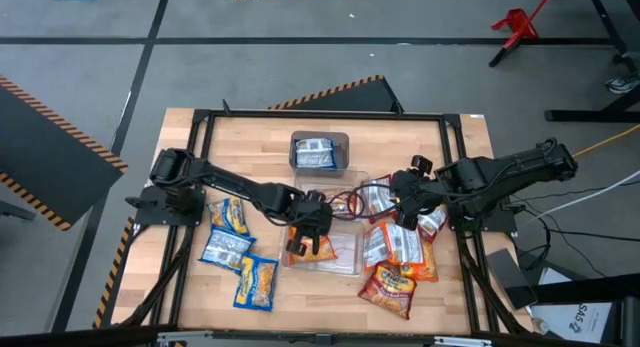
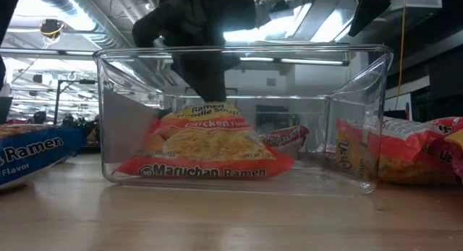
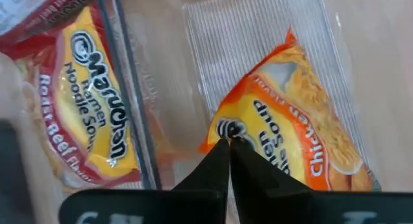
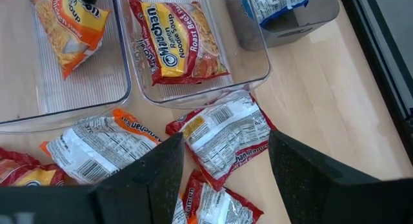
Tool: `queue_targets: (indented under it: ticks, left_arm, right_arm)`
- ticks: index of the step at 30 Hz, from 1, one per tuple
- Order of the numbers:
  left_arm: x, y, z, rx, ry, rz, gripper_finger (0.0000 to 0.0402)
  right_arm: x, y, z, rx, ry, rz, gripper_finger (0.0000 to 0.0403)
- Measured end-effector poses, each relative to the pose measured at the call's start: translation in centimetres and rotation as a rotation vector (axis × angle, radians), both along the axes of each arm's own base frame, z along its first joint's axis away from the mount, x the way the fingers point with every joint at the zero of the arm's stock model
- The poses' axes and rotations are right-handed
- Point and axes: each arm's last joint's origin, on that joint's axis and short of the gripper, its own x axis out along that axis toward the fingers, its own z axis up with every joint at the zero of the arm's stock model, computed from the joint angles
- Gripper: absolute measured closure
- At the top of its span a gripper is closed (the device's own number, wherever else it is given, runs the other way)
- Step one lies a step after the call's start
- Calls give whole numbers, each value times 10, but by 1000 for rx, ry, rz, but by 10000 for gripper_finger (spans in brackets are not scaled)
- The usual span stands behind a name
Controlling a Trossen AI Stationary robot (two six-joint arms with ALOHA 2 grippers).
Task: Sort Maruchan noodles
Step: Put the orange noodle pack into the bottom transparent bin
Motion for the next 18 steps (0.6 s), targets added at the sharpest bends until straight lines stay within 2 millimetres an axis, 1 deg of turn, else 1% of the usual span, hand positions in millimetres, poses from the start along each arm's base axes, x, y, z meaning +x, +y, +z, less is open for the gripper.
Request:
queue_targets:
  ticks: [6,11,13,15,18]
  left_arm:
    - [4,-1,-12,-3,28,-4,399]
    - [9,-3,-32,-19,83,-32,400]
    - [8,-3,-37,-11,109,-49,400]
    - [10,-3,-33,-5,75,-43,400]
    - [7,-2,-20,8,34,-20,399]
  right_arm:
    - [0,0,0,0,0,0,191]
    - [0,0,0,0,0,0,191]
    - [0,0,0,0,0,0,191]
    - [0,0,0,0,0,0,191]
    - [0,0,0,0,1,0,191]
